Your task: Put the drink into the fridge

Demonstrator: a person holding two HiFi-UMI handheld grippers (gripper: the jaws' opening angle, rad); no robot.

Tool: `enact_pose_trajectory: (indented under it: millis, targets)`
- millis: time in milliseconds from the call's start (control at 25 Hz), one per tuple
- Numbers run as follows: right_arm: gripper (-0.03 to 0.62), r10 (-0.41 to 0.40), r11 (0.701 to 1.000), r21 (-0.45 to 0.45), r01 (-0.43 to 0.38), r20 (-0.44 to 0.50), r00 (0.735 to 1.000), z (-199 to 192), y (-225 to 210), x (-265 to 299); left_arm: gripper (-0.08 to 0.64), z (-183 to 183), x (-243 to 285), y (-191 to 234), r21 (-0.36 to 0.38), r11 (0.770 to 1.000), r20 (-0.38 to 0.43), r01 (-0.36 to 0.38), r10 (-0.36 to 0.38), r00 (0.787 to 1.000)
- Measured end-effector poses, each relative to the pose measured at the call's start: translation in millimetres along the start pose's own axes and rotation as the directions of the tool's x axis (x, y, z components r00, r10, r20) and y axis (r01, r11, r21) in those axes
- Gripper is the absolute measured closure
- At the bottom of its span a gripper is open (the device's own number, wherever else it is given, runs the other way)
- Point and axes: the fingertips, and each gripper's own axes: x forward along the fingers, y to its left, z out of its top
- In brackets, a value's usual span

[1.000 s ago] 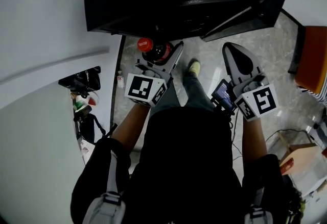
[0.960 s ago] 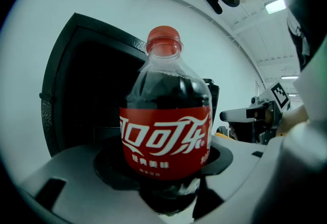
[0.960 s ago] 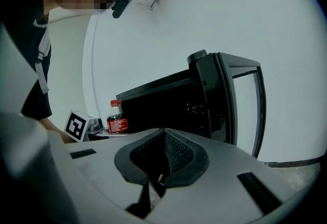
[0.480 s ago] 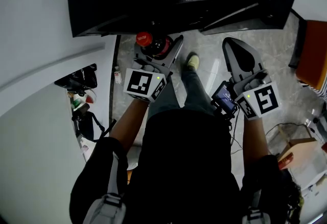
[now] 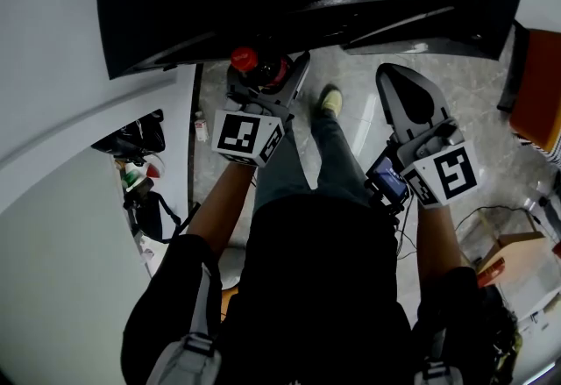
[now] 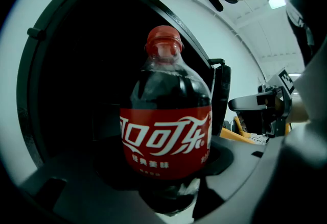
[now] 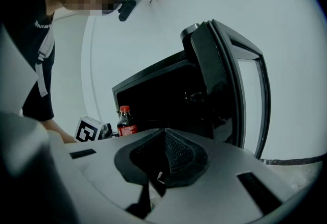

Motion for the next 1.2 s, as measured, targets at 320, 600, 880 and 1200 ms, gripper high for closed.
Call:
enact_pose_trajectory:
  millis: [320, 600, 880, 1200]
  targets:
    - [0.580, 0.014, 1.000, 0.020, -0.014, -0.013, 1.000, -16, -7, 16, 0.253, -23, 29, 21, 0.017, 1.000, -0.023, -0.015, 0.015, 1.000]
    - [0.580, 0.023, 0.999, 0.036, -0.023, -0.002, 1.000, -22, -8, 30, 0.253, -39, 47, 36, 0.020, 0.999, -0.042, -0.030, 0.031, 0.999]
    - [0.580, 0.032, 0.999, 0.040, -0.031, -0.027, 0.999, -33, -6, 35, 0.253, -48, 58, 50, -0.019, 0.998, -0.038, -0.056, 0.055, 0.998]
    - [0.580, 0.023, 0.999, 0.040, -0.021, -0.049, 0.999, -45, -12, 46, 0.253, -52, 70, 62, 0.011, 0.997, -0.037, -0.074, 0.074, 0.997]
